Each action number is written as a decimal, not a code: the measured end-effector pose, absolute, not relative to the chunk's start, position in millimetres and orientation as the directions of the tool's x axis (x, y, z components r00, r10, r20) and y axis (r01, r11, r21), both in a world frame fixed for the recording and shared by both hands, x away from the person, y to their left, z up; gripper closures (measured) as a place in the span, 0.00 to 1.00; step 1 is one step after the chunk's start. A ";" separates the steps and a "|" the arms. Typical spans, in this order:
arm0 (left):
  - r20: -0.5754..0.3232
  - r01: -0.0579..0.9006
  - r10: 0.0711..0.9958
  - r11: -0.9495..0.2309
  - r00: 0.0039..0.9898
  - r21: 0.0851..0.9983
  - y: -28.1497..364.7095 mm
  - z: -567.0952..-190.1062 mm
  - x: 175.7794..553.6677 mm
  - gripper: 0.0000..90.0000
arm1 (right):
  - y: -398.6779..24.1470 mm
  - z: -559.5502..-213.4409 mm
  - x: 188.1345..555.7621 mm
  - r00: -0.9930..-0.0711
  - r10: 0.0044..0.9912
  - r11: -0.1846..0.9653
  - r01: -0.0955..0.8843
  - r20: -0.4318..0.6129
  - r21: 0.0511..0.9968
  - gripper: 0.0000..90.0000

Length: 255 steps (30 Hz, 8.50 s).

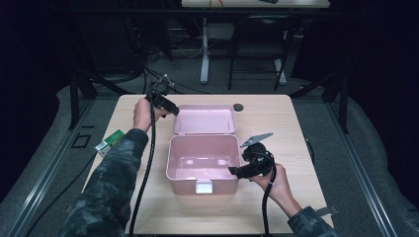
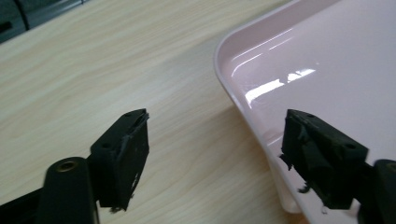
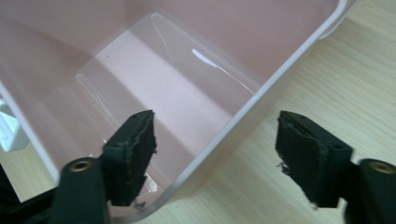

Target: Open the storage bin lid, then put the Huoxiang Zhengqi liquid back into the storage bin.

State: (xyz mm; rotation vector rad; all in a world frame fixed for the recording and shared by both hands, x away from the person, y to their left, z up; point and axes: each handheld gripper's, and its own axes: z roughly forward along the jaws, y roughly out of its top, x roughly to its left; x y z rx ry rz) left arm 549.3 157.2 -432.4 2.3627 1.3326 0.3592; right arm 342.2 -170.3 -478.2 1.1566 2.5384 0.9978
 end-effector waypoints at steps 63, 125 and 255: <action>0.081 0.693 0.704 -0.710 0.706 0.127 293.5 -429.3 451.2 0.33 | -235.7 -526.1 291.1 -0.643 0.765 0.514 0.651 0.046 0.559 0.00; 0.080 0.608 0.609 -0.793 0.789 0.041 261.3 -377.8 434.4 0.71 | -233.6 -530.8 292.2 -0.644 0.765 0.555 0.650 -0.011 0.518 0.00; 0.160 0.291 0.292 -0.956 0.943 0.030 102.8 -251.3 416.9 0.71 | -227.4 -540.6 293.8 -0.674 0.736 0.621 0.643 -0.053 0.448 0.00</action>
